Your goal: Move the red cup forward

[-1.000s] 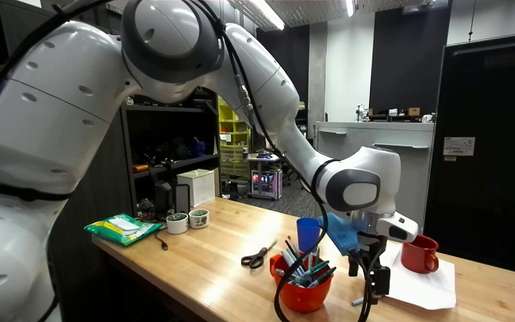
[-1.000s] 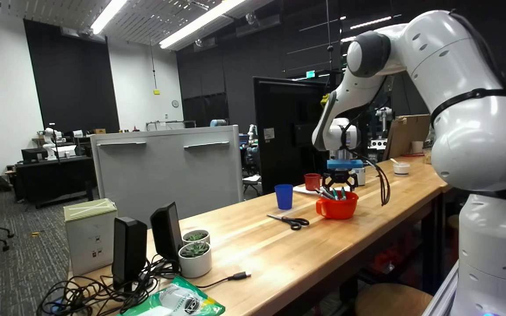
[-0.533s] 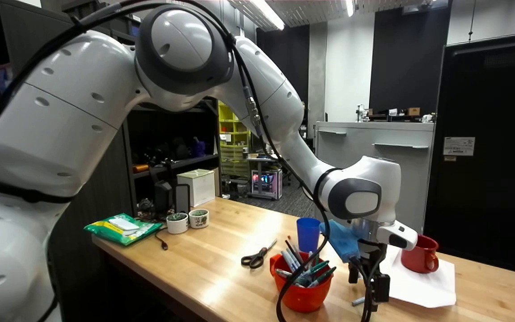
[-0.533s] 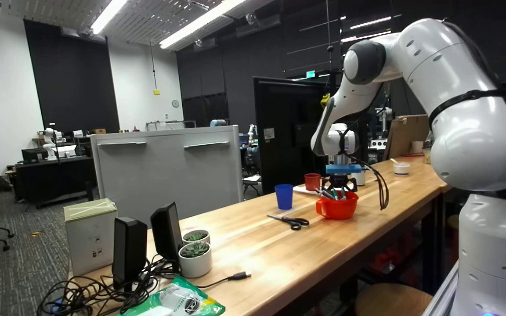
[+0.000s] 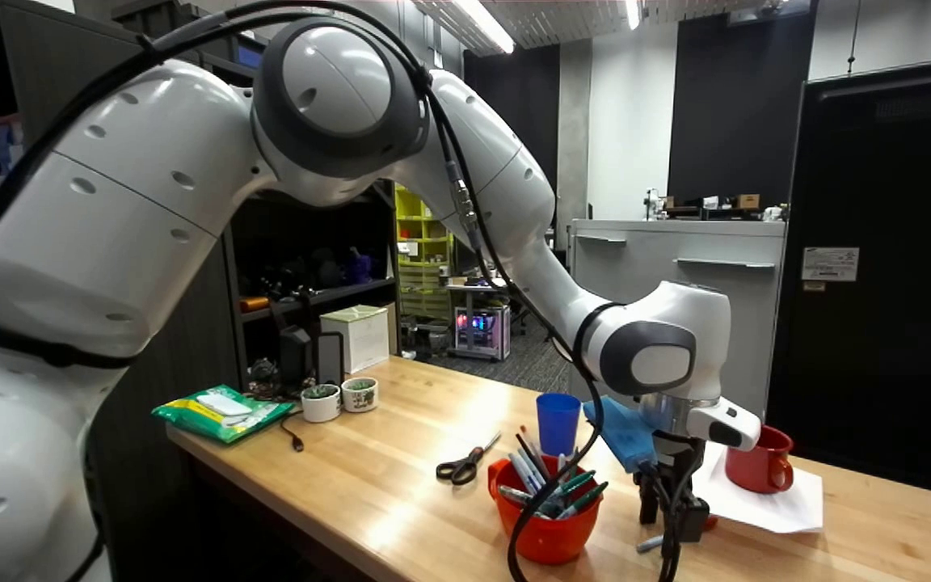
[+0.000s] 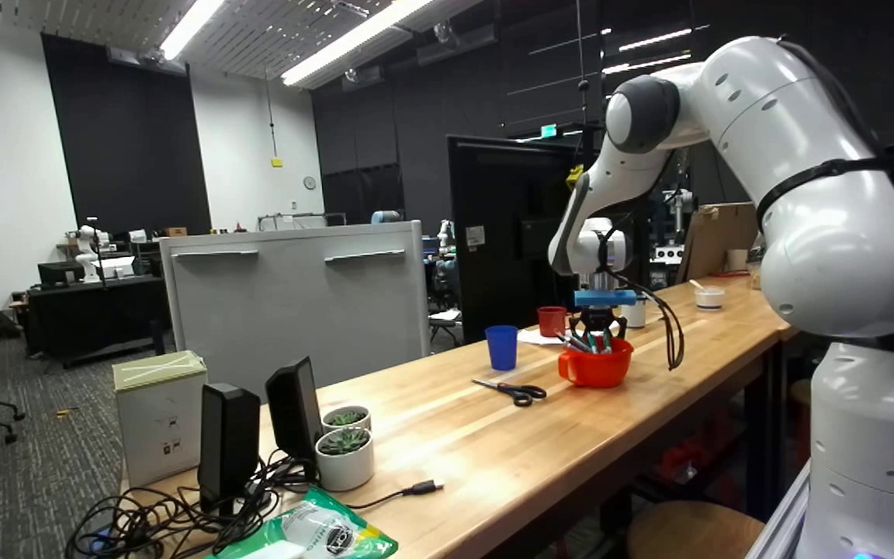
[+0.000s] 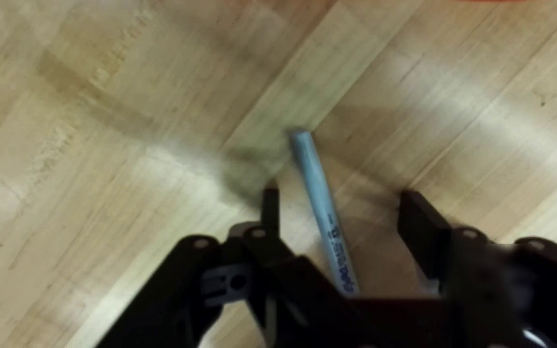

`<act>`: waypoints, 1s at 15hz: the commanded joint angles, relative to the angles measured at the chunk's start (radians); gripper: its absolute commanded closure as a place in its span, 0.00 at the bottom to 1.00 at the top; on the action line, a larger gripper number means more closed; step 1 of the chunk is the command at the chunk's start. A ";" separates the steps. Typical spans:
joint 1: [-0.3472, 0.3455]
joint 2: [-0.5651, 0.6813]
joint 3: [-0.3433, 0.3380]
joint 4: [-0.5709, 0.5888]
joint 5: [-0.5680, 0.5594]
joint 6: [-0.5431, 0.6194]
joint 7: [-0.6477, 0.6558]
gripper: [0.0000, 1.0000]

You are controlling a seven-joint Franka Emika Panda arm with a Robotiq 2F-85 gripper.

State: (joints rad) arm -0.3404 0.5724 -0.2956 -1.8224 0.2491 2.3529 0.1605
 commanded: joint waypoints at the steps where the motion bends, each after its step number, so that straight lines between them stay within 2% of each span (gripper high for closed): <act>1: -0.026 0.000 0.019 0.015 0.001 -0.021 0.006 0.69; 5: -0.037 -0.014 0.019 0.008 0.001 -0.030 -0.001 0.97; 6: -0.038 -0.020 0.018 0.004 -0.004 -0.030 -0.003 1.00; 15: -0.015 -0.173 0.022 -0.109 -0.083 -0.108 -0.120 0.97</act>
State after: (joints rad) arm -0.3627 0.5134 -0.2826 -1.8370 0.2040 2.2784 0.0859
